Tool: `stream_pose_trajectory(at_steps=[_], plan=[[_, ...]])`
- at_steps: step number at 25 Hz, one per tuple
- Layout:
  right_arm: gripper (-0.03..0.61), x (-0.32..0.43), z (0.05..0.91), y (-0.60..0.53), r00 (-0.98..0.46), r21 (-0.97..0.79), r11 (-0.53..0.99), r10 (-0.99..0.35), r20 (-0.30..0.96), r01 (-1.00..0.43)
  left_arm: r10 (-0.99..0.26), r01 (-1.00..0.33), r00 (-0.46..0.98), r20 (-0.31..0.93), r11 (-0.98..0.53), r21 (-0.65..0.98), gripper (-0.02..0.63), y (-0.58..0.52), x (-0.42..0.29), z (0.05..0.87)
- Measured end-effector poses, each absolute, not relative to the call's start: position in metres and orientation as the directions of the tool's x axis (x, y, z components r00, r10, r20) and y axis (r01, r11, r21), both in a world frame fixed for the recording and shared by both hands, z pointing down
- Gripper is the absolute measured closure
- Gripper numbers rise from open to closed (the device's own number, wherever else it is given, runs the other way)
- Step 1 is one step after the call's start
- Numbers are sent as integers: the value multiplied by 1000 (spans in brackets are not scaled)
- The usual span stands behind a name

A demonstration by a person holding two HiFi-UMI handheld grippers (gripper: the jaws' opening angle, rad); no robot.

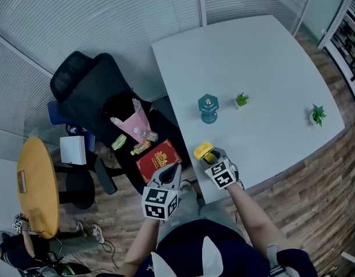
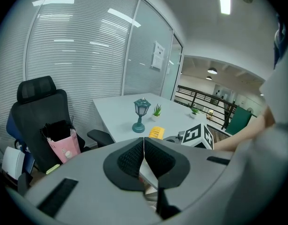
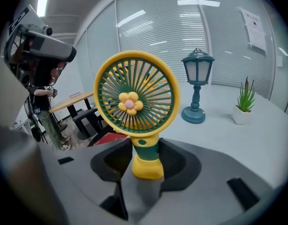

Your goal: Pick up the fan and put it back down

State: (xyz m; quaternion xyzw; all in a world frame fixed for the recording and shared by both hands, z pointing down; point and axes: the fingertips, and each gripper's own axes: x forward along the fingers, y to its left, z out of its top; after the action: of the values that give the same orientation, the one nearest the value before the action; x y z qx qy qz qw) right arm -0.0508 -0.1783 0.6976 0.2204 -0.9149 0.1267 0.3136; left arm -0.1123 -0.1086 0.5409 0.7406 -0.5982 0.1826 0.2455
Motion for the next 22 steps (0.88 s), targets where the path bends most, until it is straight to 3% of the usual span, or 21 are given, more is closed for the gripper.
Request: stream_pose_trajectory(at_steps=[22], plan=[[403, -57, 681, -190, -650, -70, 804, -422, 632, -591, -758, -949, 313, 573, -269, 163, 592, -130, -149, 537]])
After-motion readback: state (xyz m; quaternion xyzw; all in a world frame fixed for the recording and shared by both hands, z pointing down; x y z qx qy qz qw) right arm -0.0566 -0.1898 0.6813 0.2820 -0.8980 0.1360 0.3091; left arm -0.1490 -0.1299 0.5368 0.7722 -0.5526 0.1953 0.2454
